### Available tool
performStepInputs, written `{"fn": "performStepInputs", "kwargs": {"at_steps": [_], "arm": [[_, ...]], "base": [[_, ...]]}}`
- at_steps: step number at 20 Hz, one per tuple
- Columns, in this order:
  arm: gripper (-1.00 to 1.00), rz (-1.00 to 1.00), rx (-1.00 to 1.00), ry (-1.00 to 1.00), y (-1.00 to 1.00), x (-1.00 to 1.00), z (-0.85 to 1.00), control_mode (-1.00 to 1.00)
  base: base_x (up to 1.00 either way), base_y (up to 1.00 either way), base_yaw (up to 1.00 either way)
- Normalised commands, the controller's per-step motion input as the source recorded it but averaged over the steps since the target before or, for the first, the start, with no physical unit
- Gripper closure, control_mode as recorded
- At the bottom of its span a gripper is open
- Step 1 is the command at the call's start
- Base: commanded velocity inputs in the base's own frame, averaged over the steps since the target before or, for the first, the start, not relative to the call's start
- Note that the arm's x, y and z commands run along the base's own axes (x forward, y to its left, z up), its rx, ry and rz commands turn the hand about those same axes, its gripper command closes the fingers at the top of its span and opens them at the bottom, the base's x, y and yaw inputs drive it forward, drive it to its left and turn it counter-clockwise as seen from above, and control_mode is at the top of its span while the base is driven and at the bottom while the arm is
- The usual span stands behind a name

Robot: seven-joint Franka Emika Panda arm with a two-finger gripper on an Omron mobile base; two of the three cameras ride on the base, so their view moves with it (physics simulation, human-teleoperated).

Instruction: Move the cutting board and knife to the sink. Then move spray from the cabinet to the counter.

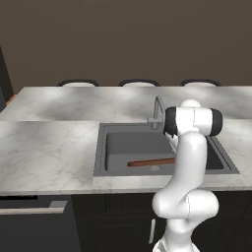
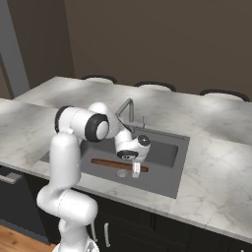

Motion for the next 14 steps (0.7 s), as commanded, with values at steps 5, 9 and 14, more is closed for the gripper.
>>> {"fn": "performStepInputs", "kwargs": {"at_steps": [5,9,14], "arm": [[-1.00,0.00,0.00,0.03,0.00,-0.14,0.15,-1.00],[-1.00,0.00,0.00,0.02,0.00,-0.16,0.24,-1.00],[-1.00,0.00,0.00,0.04,0.00,-0.09,0.25,-1.00]], "base": [[0.00,0.00,0.00],[0.00,0.00,0.00],[0.00,0.00,0.00]]}}
